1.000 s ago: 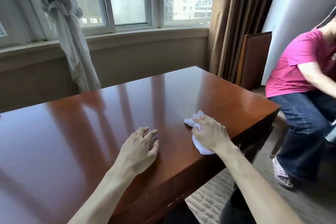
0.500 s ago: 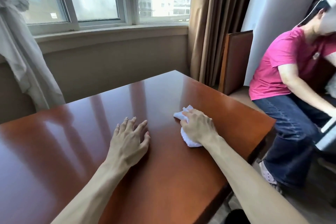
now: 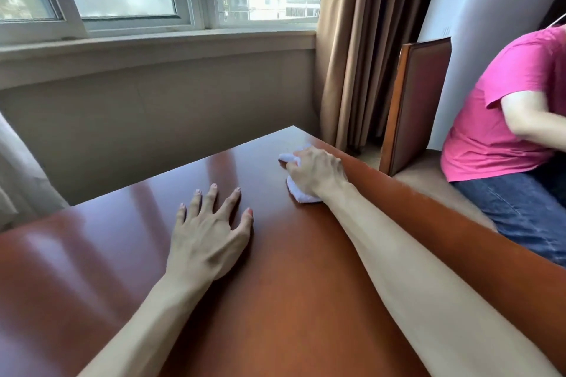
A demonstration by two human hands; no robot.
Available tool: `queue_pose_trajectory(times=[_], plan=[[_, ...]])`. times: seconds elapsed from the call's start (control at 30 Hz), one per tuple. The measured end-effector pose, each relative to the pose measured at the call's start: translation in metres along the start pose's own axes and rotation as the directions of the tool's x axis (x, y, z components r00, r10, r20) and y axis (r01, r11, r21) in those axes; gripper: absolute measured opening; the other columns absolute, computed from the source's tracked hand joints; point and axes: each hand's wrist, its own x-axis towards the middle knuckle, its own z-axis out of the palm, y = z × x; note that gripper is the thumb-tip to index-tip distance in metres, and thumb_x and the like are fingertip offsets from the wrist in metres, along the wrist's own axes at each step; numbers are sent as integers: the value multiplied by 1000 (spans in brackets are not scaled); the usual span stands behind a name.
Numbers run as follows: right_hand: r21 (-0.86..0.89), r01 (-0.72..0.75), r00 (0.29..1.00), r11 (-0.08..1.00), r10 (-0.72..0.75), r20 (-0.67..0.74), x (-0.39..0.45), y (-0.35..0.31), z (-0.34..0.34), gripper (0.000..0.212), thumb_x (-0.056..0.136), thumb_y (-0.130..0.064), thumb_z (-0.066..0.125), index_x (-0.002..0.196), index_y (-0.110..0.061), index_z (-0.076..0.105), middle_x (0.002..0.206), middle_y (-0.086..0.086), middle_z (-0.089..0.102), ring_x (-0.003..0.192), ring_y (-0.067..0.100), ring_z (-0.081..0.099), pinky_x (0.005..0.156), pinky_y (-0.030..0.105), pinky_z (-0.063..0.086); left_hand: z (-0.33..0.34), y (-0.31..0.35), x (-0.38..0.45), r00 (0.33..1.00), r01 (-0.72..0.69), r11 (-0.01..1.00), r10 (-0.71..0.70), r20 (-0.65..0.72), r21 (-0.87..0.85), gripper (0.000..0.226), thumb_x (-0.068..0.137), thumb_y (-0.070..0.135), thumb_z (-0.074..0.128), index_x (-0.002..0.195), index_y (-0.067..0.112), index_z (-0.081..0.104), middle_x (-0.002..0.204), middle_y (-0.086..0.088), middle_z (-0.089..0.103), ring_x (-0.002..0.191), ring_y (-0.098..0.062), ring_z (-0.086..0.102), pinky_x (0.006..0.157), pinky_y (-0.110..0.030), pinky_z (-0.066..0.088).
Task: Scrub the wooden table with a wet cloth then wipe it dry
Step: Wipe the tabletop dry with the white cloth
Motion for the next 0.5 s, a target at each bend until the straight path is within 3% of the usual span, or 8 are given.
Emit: queue_pose_trajectory(times=[0.23,0.37,0.5], plan=[[-32,16,998,999,-14,65,33,-8,4,42,91,-41,35,115,-29,67,127,0,61,113,32,63,82,39,45,-1,1,-3,1000,11,1000,-11,-14,-2,62,97,64,20,157,48,14,169,4,6,156,-18,-2,126,-42,-1],[3,110,990,994,-110,87,-38,-16,-11,41,97,-37,43,134,-31,61,153,-7,49,133,27,53,102,43,45,-6,3,-4,1000,20,1000,-20,1,-15,62,99,60,22,158,44,17,169,2,8,156,-20,0,126,-44,1],[-9,208,973,978,-206,105,-137,-35,-22,50,98,-34,43,147,-30,52,158,-11,42,142,18,42,115,38,34,-8,3,-9,1000,4,1000,-3,26,-28,61,100,57,25,159,40,20,169,-1,10,156,-22,1,126,-46,1]])
